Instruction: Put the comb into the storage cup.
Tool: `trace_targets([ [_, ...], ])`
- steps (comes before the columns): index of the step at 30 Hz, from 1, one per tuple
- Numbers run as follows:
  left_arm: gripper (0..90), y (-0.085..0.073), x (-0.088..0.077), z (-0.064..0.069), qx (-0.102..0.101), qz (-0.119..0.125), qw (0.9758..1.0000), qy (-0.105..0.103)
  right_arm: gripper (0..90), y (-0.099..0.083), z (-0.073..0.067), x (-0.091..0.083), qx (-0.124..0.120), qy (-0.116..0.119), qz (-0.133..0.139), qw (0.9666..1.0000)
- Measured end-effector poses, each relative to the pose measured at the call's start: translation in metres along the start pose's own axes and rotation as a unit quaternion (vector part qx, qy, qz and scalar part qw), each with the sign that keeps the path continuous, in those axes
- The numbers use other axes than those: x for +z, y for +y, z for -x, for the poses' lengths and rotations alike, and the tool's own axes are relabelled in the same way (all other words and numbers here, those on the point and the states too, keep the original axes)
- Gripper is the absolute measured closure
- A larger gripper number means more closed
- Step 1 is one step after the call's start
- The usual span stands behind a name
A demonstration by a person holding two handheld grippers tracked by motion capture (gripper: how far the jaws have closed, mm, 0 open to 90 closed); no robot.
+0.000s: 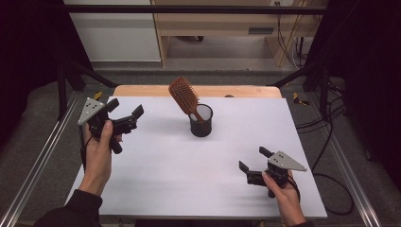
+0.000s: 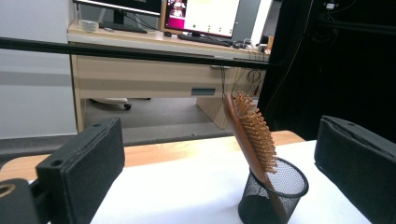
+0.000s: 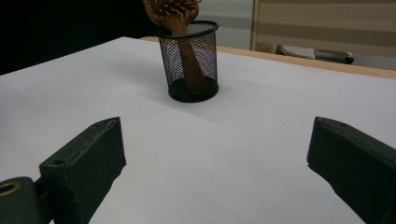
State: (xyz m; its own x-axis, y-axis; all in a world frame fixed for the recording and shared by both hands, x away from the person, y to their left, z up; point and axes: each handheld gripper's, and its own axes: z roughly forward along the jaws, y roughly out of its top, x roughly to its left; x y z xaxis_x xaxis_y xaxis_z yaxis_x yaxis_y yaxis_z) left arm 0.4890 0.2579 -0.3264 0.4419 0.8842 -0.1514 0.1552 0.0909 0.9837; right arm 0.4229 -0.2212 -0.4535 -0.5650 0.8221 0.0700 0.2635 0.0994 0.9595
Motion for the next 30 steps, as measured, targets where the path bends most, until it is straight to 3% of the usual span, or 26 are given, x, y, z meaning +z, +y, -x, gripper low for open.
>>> trace_targets([
  [11, 1.8, -0.011, -0.022, -0.009, -0.002, 0.007, 1.0, 0.006, 4.3, 0.0, 0.001, -0.002, -0.008, -0.011, 0.017, 0.9998],
  [16, 1.8, -0.029, -0.039, -0.014, -0.017, 0.015, 0.9997, 0.013, 4.5, -0.001, 0.003, -0.004, -0.013, -0.016, 0.028, 0.9994],
  [24, 1.9, -0.056, -0.064, -0.021, -0.019, 0.02, 0.9993, 0.026, 4.3, -0.002, 0.007, -0.005, -0.017, -0.016, 0.034, 0.9991],
  [30, 1.9, -0.076, -0.078, -0.019, 0.003, 0.005, 0.9995, 0.029, 4.2, 0.0, 0.011, -0.009, -0.015, -0.021, 0.042, 0.9988],
])
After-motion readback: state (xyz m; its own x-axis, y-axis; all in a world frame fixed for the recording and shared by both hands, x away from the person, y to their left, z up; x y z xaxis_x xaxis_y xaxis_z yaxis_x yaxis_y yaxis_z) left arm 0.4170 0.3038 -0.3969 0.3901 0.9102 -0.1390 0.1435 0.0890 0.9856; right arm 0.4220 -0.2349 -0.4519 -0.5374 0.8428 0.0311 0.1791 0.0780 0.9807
